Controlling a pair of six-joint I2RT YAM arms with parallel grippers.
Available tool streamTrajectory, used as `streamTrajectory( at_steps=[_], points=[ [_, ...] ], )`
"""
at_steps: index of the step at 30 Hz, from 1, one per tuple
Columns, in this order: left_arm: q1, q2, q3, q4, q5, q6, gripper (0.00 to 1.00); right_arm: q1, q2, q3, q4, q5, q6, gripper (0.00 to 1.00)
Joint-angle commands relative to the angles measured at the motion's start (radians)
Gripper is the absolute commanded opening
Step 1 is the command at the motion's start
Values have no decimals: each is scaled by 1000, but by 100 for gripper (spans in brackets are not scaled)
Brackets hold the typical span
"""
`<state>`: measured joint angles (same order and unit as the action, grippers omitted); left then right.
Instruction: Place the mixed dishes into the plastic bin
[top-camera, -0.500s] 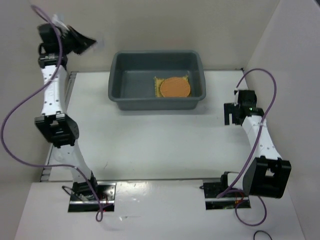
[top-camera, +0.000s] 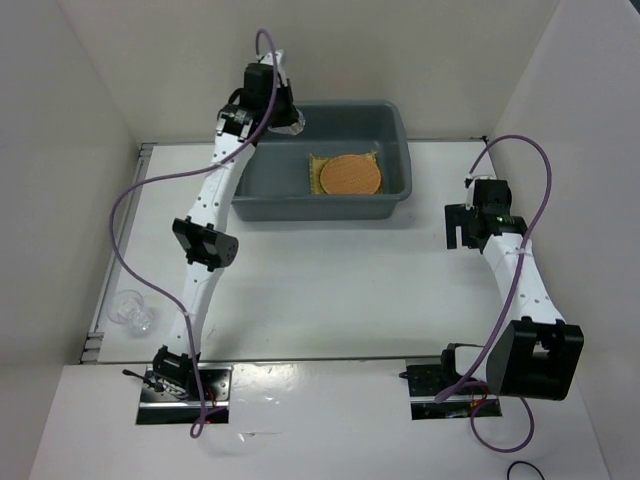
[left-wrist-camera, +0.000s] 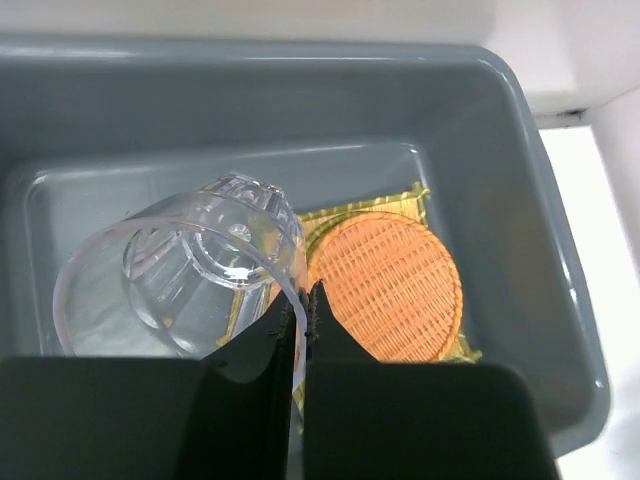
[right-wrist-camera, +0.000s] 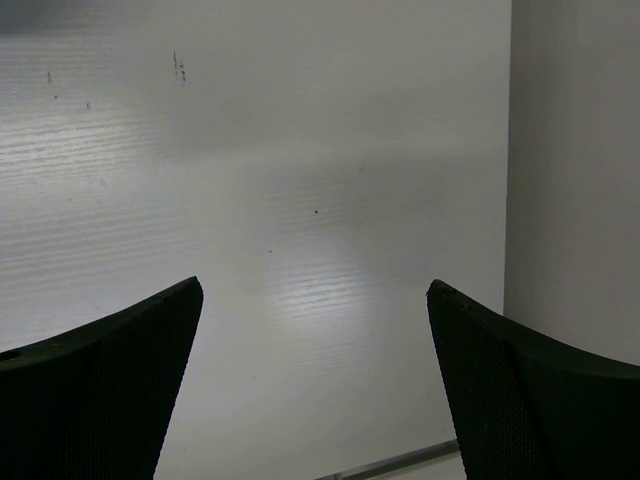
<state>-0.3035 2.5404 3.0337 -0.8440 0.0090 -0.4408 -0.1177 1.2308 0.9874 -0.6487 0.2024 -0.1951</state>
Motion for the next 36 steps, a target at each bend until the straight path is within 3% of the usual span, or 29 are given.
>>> streamTrajectory(
  at_steps=[1, 9, 13, 16, 17, 18, 21, 22, 23, 26, 27, 28, 33, 36],
  points=[
    [10, 58, 14, 86, -187, 103, 0, 12, -33, -4, 46, 2, 8, 97],
    [-13, 170, 34, 19, -320, 148, 0, 12, -42, -13, 46, 2, 8, 97],
    [-3, 211, 45, -6, -264, 148, 12, 12, -42, -13, 46, 2, 8, 98],
    [7, 250, 105, -56, -248, 148, 31, 12, -42, -13, 46, 2, 8, 98],
    [7, 250, 105, -67, -248, 148, 44, 12, -42, -13, 46, 2, 8, 98],
    [7, 236, 105, -67, -248, 148, 69, 12, -42, -13, 46, 2, 8, 98],
    [7, 167, 105, -24, -257, 148, 97, 12, -42, -13, 46, -8, 8, 98],
    [18, 140, 105, -14, -257, 131, 100, 21, -42, -13, 46, -8, 8, 98],
    [27, 77, 105, -13, -257, 114, 100, 21, -42, -13, 46, -8, 8, 98],
    [17, -70, 105, -73, -452, 22, 100, 21, -33, -13, 46, -8, -1, 98],
    [3, -101, 105, -111, -548, -8, 100, 21, -33, -13, 46, -17, -1, 98],
    [-8, -138, 105, -197, -733, -56, 100, 21, -24, -13, 46, -17, -1, 98],
    [-8, -147, 70, -457, -848, -219, 100, 41, 9, -13, 46, -17, -1, 98],
    [-49, -315, -305, -457, -940, -324, 100, 72, 18, -13, 46, -17, -1, 98]
  ],
)
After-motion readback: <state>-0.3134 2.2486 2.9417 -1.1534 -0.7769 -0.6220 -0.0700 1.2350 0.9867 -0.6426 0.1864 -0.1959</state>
